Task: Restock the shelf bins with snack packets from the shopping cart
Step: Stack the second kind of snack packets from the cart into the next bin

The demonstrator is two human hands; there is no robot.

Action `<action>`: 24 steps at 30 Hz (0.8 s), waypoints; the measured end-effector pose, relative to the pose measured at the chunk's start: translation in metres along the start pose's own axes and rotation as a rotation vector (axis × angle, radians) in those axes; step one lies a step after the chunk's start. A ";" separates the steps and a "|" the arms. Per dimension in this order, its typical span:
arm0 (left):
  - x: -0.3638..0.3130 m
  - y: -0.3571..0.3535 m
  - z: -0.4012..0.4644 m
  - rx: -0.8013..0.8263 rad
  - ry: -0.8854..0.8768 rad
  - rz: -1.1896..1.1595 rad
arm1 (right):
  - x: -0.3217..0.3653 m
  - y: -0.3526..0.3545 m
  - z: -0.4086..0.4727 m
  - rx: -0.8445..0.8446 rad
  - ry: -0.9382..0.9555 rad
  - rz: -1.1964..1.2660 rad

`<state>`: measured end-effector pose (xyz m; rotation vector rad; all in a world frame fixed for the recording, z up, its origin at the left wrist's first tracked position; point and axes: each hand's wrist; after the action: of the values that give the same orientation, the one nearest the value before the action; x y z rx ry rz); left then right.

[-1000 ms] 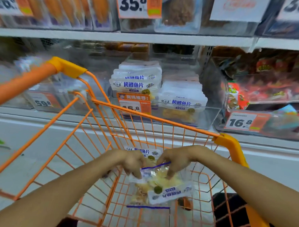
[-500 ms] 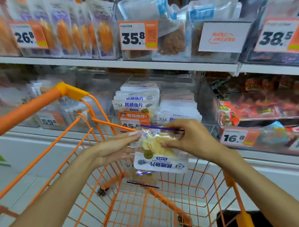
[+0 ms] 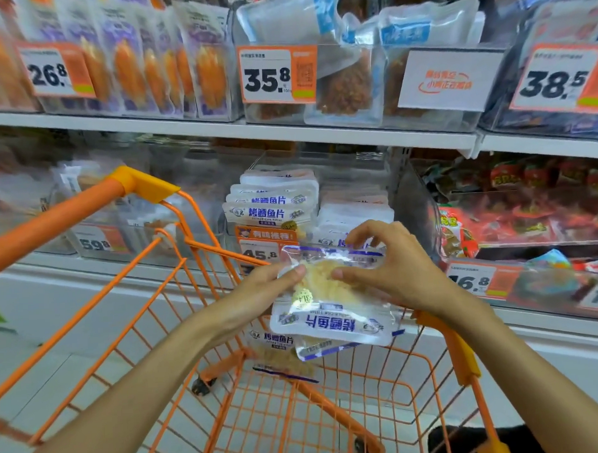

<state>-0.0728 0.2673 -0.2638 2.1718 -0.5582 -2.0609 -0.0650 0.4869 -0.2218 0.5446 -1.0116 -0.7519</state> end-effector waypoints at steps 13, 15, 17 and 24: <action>-0.017 0.008 -0.008 -0.068 -0.030 -0.407 | -0.002 0.009 0.001 0.209 -0.369 0.700; -0.017 0.007 -0.008 -0.064 -0.039 -0.427 | -0.004 0.011 0.002 0.224 -0.380 0.719; -0.017 0.003 -0.008 -0.094 -0.060 -0.413 | -0.006 0.011 0.002 0.264 -0.387 0.712; -0.014 -0.002 -0.008 -0.159 -0.189 -0.315 | -0.008 0.013 -0.002 0.296 -0.282 0.644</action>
<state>-0.0652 0.2728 -0.2506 2.0981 -0.0607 -2.3895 -0.0619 0.5010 -0.2175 0.3321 -1.4753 -0.1013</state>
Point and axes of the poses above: each hand's wrist, its own z-axis towards the middle knuckle, its own y-axis out of the back of the hand, x = y × z, and after that the axes turned 12 degrees about -x, right-handed
